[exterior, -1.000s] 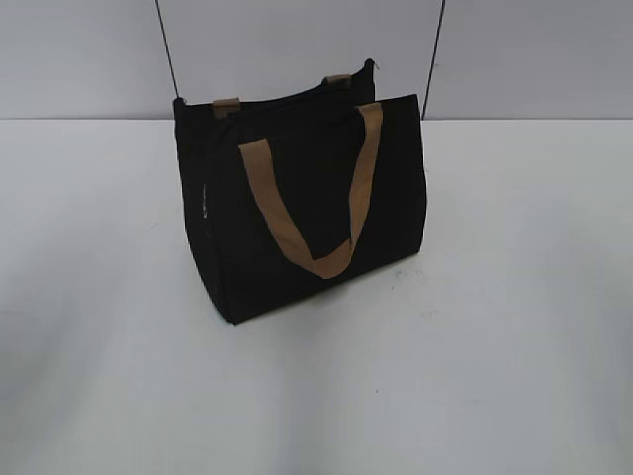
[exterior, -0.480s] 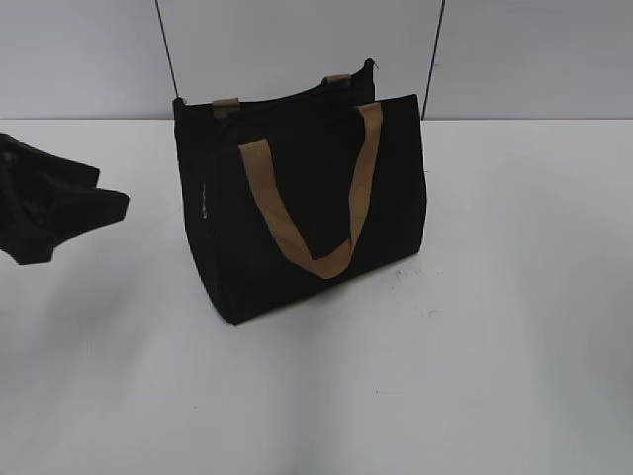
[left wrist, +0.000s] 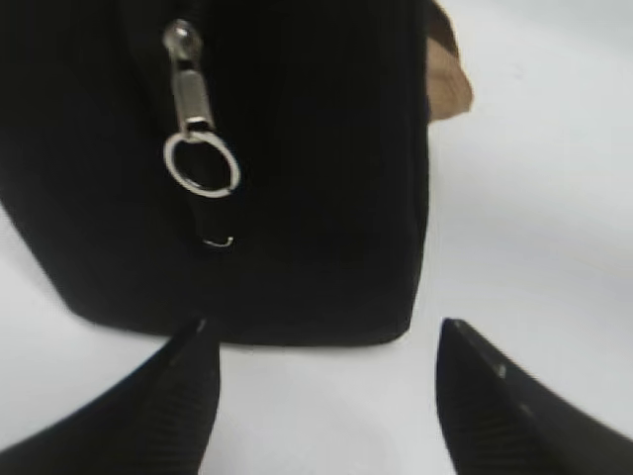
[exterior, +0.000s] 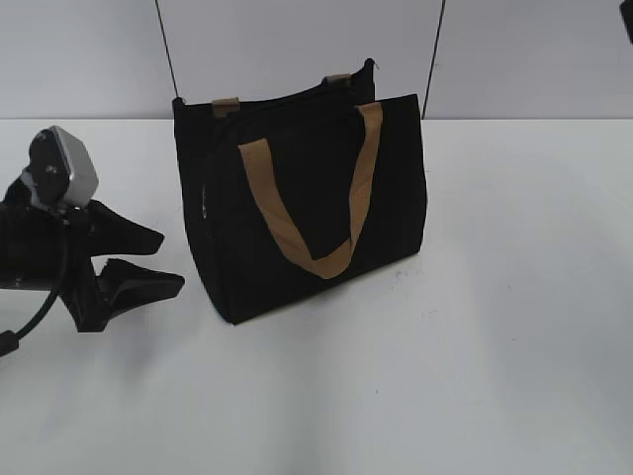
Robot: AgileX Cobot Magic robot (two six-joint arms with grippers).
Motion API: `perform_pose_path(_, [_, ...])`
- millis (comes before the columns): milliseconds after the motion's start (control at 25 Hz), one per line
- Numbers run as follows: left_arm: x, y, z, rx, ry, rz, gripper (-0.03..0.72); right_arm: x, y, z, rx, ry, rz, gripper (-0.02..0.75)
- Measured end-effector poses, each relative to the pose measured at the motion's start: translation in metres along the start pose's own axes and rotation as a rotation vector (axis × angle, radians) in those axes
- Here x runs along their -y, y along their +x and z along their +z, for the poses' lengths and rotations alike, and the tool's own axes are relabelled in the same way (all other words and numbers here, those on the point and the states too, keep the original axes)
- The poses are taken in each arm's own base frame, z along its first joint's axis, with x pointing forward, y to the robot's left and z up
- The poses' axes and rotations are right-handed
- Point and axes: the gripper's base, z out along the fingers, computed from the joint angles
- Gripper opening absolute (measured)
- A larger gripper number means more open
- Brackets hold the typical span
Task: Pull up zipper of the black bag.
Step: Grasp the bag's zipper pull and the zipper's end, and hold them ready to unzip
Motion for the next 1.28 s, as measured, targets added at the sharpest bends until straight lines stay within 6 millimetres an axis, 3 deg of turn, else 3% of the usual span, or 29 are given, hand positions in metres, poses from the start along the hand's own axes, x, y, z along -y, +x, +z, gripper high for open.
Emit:
perform_pose_path(200, [-0.014,0.006,0.019,-0.006,0.023,-0.003,0.517,-0.003,-0.002,0.013,-0.033,-0.034,-0.013,0.433])
perform_pose_path(360, [-0.03,0.001,0.029,0.01,0.01,0.011,0.517,-0.003,-0.002,0.015,-0.035,-0.036,-0.013,0.433])
perform_pose_path(600, [-0.038,-0.006,0.051,0.02,0.034,-0.004,0.517,-0.003,-0.002,0.015,-0.035,-0.036,-0.013,0.433])
perform_pose_path(960, [-0.051,-0.007,0.064,-0.01,0.004,-0.102,0.515,-0.003,-0.002,0.015,-0.034,-0.036,-0.013,0.433])
perform_pose_path(1280, [-0.046,-0.008,0.07,-0.033,0.011,-0.094,0.414,-0.003,-0.002,0.015,-0.034,-0.035,-0.013,0.433])
